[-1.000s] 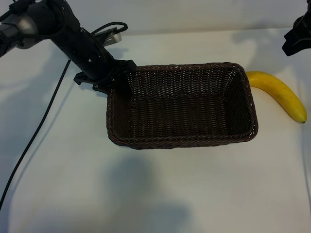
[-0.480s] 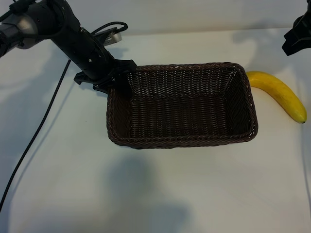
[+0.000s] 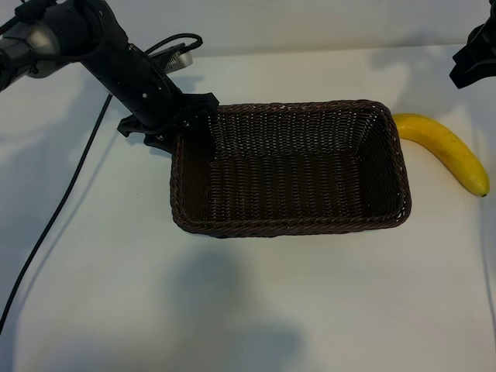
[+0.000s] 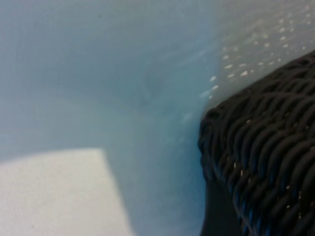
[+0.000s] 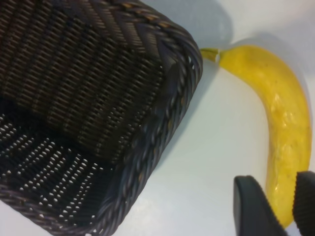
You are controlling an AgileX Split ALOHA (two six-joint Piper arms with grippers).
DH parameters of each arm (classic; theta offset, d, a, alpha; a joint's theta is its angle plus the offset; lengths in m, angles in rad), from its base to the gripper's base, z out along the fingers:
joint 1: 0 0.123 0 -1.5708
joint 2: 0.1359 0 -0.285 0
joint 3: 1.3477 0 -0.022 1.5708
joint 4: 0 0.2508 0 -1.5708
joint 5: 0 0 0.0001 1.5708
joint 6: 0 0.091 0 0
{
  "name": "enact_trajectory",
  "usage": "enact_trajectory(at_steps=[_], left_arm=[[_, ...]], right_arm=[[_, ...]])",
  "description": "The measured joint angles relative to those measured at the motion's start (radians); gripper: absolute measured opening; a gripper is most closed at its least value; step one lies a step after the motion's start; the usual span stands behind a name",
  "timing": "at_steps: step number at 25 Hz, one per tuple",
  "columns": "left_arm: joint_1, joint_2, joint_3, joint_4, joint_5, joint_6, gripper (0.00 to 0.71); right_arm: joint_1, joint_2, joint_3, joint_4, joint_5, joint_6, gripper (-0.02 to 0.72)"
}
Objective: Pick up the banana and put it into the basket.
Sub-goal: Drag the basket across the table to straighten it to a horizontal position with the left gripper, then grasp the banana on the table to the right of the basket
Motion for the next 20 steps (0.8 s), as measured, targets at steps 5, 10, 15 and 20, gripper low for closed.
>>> enact_trajectory(at_steps=[5, 10, 15, 20], left_arm=[[0.002, -0.008, -0.003, 0.000, 0.026, -0.003, 0.499], [0.010, -0.039, -0.030, 0.001, 0.094, -0.006, 0.500], [0.014, -0.090, -0.040, 0.016, 0.123, -0.007, 0.502], [0.016, -0.185, -0.042, 0.060, 0.127, -0.008, 0.502]], right_arm=[[0.000, 0.000, 0.000, 0.000, 0.000, 0.000, 0.249], [0.000, 0.000, 0.000, 0.000, -0.001, 0.000, 0.249], [0.000, 0.000, 0.000, 0.000, -0.001, 0.000, 0.249], [0.000, 0.000, 0.000, 0.000, -0.002, 0.000, 0.249]])
